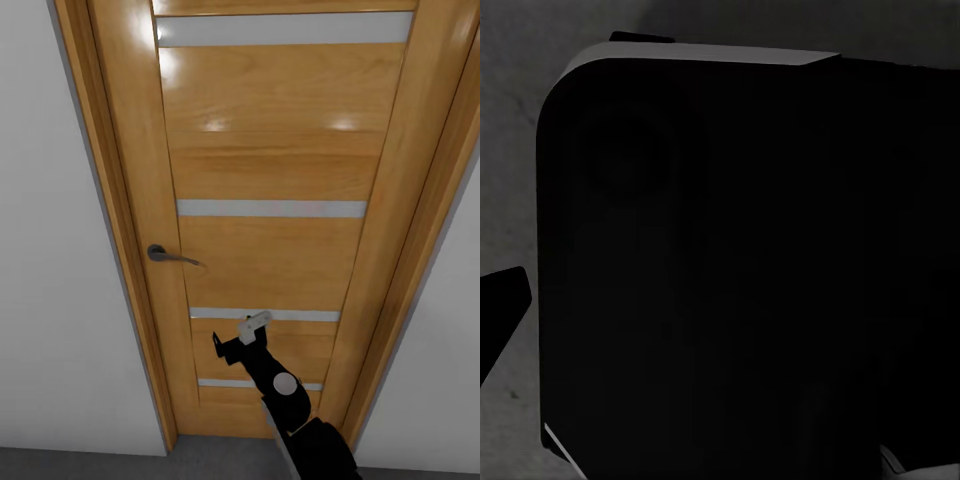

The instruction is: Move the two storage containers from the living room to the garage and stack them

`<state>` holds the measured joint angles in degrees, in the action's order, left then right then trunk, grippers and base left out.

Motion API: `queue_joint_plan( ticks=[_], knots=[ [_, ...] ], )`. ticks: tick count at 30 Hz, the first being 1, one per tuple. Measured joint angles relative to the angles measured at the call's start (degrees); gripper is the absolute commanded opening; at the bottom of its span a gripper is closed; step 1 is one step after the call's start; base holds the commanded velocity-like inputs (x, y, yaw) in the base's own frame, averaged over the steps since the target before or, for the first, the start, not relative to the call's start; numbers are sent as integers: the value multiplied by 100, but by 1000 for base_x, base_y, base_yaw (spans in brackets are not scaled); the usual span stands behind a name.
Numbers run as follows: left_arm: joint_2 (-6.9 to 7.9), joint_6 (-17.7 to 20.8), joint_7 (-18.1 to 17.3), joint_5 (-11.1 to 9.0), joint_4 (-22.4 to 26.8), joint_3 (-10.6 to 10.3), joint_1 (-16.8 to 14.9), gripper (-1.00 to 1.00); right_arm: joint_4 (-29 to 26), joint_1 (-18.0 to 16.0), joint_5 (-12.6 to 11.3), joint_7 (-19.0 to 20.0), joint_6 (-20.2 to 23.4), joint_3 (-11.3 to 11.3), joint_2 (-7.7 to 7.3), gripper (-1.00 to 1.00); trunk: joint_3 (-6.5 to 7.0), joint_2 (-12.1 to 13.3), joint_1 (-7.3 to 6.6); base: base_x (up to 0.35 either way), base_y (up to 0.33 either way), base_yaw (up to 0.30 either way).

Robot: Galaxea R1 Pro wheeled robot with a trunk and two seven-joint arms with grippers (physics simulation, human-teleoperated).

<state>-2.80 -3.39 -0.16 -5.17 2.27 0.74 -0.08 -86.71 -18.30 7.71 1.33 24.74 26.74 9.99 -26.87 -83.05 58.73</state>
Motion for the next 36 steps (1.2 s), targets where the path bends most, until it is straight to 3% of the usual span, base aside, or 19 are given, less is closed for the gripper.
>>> queue_joint_plan(
  ticks=[4, 10, 15, 36],
  knots=[
    [0, 0, -1, 0, 0, 1, 0, 100, 658, -586, 158, -13, -196, -4, 0, 100, 0, 0, 0, 0, 0, 0],
    [0, 0, 0, 0, -1, 1, 2, 100, 1892, -1540, 172, -19, -478, -5, 0, 100, 0, 0, 0, 0, 0, 0],
    [-1, 0, -6, 11, 0, -6, 0, 100, 2532, -1963, 184, -21, -562, -6, 1, 100, 0, 0, -2, 88, 0, 0],
    [0, 9, -8, 24, -5, -22, 0, 100, 2980, -2123, 239, -15, -735, -2, 1, 100, 0, -2, -4, 307, 0, 0]
  ],
)
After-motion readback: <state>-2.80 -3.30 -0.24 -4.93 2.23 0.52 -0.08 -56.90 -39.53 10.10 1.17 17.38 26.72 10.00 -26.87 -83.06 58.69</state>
